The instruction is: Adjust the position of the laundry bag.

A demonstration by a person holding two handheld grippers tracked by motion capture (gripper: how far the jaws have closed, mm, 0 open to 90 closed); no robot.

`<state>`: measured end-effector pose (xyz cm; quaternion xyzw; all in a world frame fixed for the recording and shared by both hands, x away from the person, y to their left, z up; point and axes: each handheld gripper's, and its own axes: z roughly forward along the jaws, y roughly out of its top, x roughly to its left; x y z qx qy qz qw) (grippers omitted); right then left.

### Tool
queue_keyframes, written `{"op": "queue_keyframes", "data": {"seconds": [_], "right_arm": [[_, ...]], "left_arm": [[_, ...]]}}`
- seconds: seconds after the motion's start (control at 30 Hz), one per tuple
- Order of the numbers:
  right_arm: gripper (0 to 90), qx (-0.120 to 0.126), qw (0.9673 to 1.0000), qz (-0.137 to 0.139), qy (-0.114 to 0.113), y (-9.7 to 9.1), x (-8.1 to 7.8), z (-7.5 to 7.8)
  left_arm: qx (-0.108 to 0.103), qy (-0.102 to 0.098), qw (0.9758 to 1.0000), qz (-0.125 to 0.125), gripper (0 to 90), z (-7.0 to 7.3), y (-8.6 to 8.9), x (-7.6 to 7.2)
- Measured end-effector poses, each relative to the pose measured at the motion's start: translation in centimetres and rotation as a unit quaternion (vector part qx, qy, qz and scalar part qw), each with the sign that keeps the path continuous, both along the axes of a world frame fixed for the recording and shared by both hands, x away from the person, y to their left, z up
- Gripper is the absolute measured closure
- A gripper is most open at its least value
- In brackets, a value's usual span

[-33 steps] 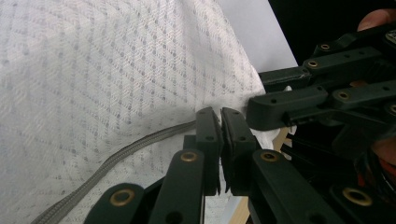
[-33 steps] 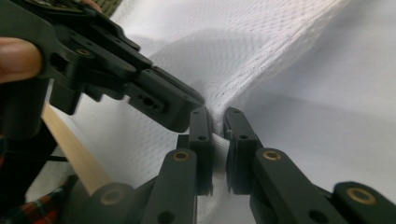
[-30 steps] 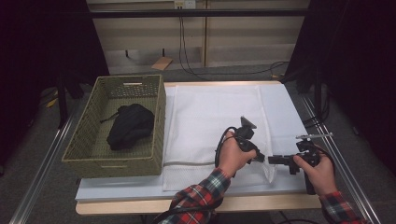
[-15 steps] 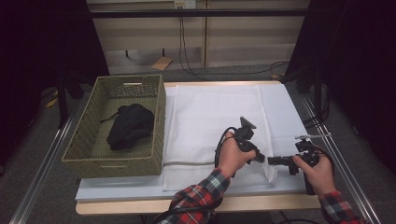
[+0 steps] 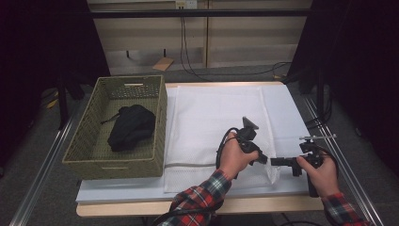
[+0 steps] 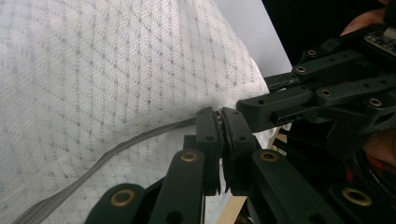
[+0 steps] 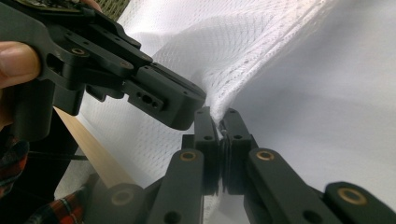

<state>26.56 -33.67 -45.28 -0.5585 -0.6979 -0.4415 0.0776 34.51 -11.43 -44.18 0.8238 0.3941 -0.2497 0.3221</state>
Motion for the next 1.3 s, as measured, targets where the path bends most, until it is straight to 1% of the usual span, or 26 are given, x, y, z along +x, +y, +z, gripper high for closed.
{"op": "queue_keyframes", "data": {"seconds": [0.07,0.13,0.17,0.2,0.23,0.27,0.37,0.4,0.47,0.5,0.53,0.57,0.63,0.7,0.77,0.8,0.83,0.9,0.93,1.03,1.07,1.1,1.13,1.23,1.27,1.3], "right_arm": [[88.1,-0.001,1.0,-0.002,0.0,0.0,-0.02,0.08],[88.3,0.0,1.0,-0.004,0.0,-0.03,-0.08,0.16],[88.3,-0.001,1.0,-0.004,0.0,-0.05,-0.11,0.19],[88.4,0.0,1.0,-0.006,0.0,-0.1,-0.12,0.22],[88.5,0.002,1.0,-0.008,0.004,-0.1,-0.14,0.26],[88.5,0.003,0.9999,-0.009,0.006,-0.11,-0.12,0.26],[88.6,0.005,0.9999,-0.009,0.009,-0.13,-0.11,0.23],[88.6,0.005,0.9999,-0.009,0.01,-0.14,-0.11,0.23],[88.7,0.005,0.9999,-0.008,0.009,-0.13,-0.12,0.26],[88.7,0.005,0.9999,-0.007,0.009,-0.11,-0.13,0.27],[88.7,0.006,0.9999,-0.006,0.011,-0.05,-0.15,0.28],[88.8,0.005,0.9999,-0.007,0.009,-0.03,-0.14,0.29],[88.8,0.01,0.9999,-0.007,0.008,-0.06,-0.12,0.31],[88.8,0.01,0.9999,-0.007,0.008,-0.02,-0.15,0.38],[88.8,0.01,0.9999,-0.004,0.006,0.17,-0.19,0.44],[88.8,0.006,1.0,-0.005,0.004,0.27,-0.21,0.47],[88.8,0.005,1.0,-0.005,0.004,0.29,-0.23,0.51],[88.8,0.005,1.0,-0.004,0.002,0.13,-0.19,0.44],[88.8,0.01,0.9999,-0.006,0.005,0.07,-0.21,0.42],[88.8,0.007,1.0,-0.006,0.002,0.0,-0.21,0.4],[88.8,0.005,1.0,-0.006,0.004,0.02,-0.23,0.45],[88.8,0.001,0.9999,-0.01,0.004,0.02,-0.26,0.46],[88.9,0.002,0.9999,-0.011,0.006,-0.01,-0.26,0.45],[88.9,0.005,0.9999,-0.011,0.007,-0.09,-0.24,0.37],[88.9,0.006,0.9999,-0.012,0.007,-0.13,-0.24,0.36],[89.0,0.005,0.9999,-0.011,0.007,-0.11,-0.27,0.39]], "left_arm": [[-0.005,-0.001,1.0,0.002,86.7,0.12,-0.06,-0.12],[0.001,-0.006,1.0,0.001,86.6,0.3,-0.14,-0.22],[0.0,-0.007,1.0,-0.002,86.7,0.37,-0.16,-0.25],[0.004,-0.012,0.9999,-0.003,86.7,0.46,-0.2,-0.28],[0.005,-0.02,0.9997,-0.014,86.7,0.49,-0.17,-0.23],[0.007,-0.022,0.9997,-0.009,86.7,0.55,-0.27,-0.34],[0.009,-0.022,0.9997,-0.01,86.8,0.58,-0.28,-0.39],[0.005,-0.021,0.9997,-0.009,86.7,0.54,-0.25,-0.39],[0.007,-0.028,0.9994,-0.019,86.8,0.6,-0.16,-0.41],[0.009,-0.036,0.9989,-0.028,86.8,0.61,-0.07,-0.36],[0.009,-0.037,0.999,-0.025,86.8,0.68,-0.07,-0.42],[0.007,-0.037,0.9991,-0.021,86.8,0.73,-0.07,-0.48],[0.008,-0.039,0.9989,-0.025,86.8,0.86,0.03,-0.48],[0.011,-0.035,0.9992,-0.016,86.8,0.98,-0.06,-0.57],[0.022,-0.043,0.9986,-0.02,86.7,1.0,-0.24,-0.58],[0.024,-0.041,0.9987,-0.017,86.7,1.03,-0.29,-0.6],[0.021,-0.044,0.9986,-0.018,86.7,0.98,-0.39,-0.64],[0.018,-0.039,0.999,-0.011,86.7,0.93,-0.57,-0.74],[0.025,-0.044,0.9985,-0.022,86.7,0.93,-0.54,-0.64],[0.02,-0.043,0.9988,-0.012,86.7,0.83,-0.71,-0.77],[0.019,-0.042,0.9987,-0.022,86.7,0.84,-0.53,-0.63],[0.016,-0.038,0.999,-0.016,86.7,0.81,-0.5,-0.64],[0.013,-0.036,0.999,-0.021,86.8,0.79,-0.39,-0.56],[0.012,-0.038,0.9991,-0.015,86.8,0.86,-0.39,-0.66],[0.013,-0.038,0.9991,-0.014,86.8,0.92,-0.38,-0.69],[0.035,-0.053,0.9979,-0.01,86.8,1.01,-0.35,-0.72]]}}
